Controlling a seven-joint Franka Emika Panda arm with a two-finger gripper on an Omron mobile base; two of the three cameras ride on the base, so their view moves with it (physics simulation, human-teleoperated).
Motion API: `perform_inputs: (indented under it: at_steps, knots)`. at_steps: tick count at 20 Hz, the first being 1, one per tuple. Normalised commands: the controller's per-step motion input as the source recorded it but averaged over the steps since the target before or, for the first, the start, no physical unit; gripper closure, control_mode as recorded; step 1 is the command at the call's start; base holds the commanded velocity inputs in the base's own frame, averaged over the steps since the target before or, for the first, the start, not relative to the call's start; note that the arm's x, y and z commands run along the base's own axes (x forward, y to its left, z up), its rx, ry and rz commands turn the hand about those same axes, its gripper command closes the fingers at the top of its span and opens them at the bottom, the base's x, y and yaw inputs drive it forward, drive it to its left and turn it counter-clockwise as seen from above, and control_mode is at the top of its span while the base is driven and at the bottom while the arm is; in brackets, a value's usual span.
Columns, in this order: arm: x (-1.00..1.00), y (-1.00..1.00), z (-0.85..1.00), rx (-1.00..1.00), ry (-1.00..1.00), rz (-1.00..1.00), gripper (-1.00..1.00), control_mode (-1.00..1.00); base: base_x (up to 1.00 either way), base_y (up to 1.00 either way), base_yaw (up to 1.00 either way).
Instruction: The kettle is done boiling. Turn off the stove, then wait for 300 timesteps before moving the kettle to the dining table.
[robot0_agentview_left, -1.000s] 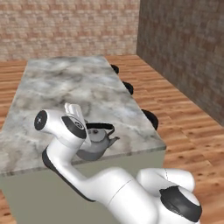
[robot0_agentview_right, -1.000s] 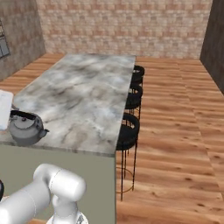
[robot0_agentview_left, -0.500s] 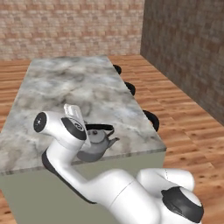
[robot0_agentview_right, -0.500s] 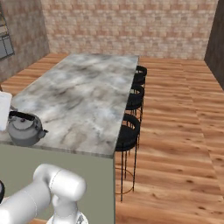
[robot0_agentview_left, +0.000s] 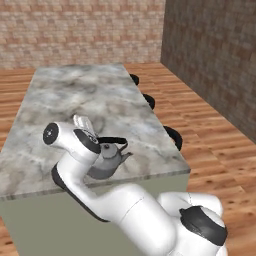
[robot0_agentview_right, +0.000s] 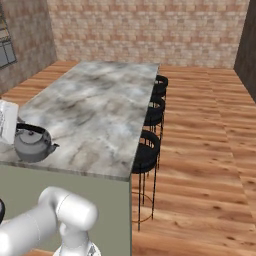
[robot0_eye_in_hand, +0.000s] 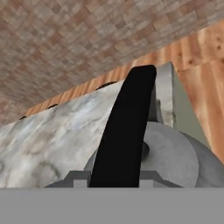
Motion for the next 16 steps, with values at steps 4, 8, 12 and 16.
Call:
perform_inputs:
  at_steps: [4, 8, 12, 16]
  knots:
    - [0.63, 0.0, -0.08, 0.08, 0.0, 0.09, 1.0, -1.0, 0.0, 0.0, 0.0]
    - [0.58, 0.0, -0.09, 0.08, 0.0, 0.08, 1.0, -1.0, 0.0, 0.0, 0.0]
    - [0.41, -0.03, -0.08, 0.05, 0.0, 0.04, 1.0, -1.0, 0.0, 0.0, 0.0]
    - [0.32, -0.07, -0.01, 0.01, 0.0, 0.0, 1.0, -1.0, 0.0, 0.0, 0.0]
